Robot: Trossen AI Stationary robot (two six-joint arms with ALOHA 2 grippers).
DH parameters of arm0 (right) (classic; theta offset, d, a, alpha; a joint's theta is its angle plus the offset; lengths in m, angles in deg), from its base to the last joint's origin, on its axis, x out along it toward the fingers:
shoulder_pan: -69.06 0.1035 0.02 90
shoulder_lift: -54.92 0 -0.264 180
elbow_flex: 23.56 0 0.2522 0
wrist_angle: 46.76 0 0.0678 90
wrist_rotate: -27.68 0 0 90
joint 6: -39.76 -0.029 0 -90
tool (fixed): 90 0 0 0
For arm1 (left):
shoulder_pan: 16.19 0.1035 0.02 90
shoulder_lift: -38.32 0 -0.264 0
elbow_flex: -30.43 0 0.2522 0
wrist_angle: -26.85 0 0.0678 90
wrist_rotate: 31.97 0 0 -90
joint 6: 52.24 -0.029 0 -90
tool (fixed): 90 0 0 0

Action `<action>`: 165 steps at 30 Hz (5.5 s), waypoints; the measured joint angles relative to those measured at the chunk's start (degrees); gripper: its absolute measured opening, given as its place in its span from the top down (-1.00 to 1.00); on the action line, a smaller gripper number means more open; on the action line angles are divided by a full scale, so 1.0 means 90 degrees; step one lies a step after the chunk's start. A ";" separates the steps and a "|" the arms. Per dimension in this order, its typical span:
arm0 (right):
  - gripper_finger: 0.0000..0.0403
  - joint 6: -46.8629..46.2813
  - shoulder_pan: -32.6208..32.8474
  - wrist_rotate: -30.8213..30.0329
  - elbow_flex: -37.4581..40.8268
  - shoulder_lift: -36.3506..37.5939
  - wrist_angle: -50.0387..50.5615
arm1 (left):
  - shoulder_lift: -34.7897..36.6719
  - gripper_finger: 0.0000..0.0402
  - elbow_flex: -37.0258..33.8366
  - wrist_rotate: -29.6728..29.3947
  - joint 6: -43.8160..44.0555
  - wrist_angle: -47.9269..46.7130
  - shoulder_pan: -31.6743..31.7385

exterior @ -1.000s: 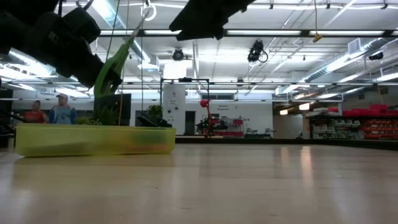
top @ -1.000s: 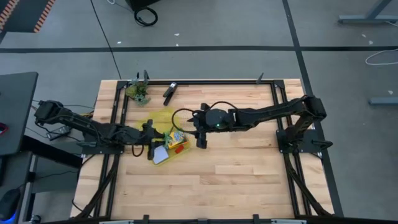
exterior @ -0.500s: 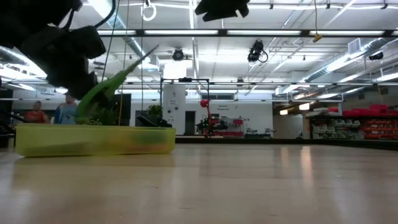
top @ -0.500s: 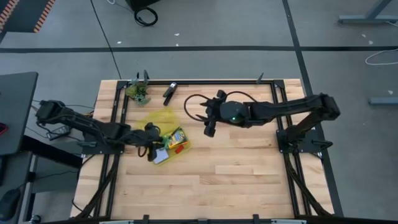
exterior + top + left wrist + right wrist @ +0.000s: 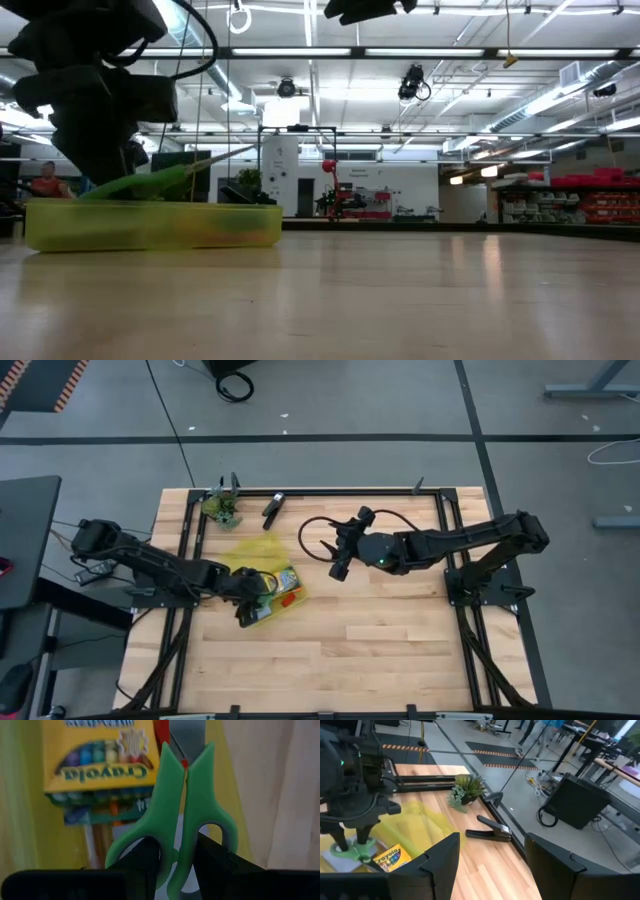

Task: Pack school essentials
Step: Put the green scissors into the yellow supply box, then return to Home Position

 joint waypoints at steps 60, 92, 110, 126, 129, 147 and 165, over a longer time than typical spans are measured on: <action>-0.14 0.0049 0.0040 0.0367 0.0000 -0.0015 0.0279 | -0.0568 -0.15 0.0719 0.0665 -0.0207 -0.1216 -0.0036; 0.01 0.0442 -0.0311 0.2054 0.2822 0.1817 -0.2267 | 0.3706 0.27 0.0314 -0.0586 -0.2069 -0.1037 -0.0045; 0.22 0.0848 -0.0177 0.2363 0.6009 0.5006 -0.4286 | 0.6644 0.48 -0.0601 -0.1252 -0.2882 0.0013 -0.0036; 0.39 0.1061 -0.0269 0.2983 0.8034 0.7138 -0.5456 | 0.7565 0.65 -0.1878 -0.1294 -0.2828 0.1618 -0.0038; 0.50 0.0918 -0.0389 0.2983 0.8357 0.7498 -0.5555 | 0.7563 0.69 -0.2174 -0.1287 -0.2830 0.1917 -0.0037; 0.75 0.0443 -0.0526 0.3272 0.8369 0.7713 -0.5204 | 0.7541 0.85 -0.3069 0.0207 -0.2739 0.3084 -0.0040; 0.75 0.0431 -0.0526 0.3262 0.8366 0.7711 -0.5206 | 0.7540 0.86 -0.3072 0.0208 -0.2821 0.3061 -0.0036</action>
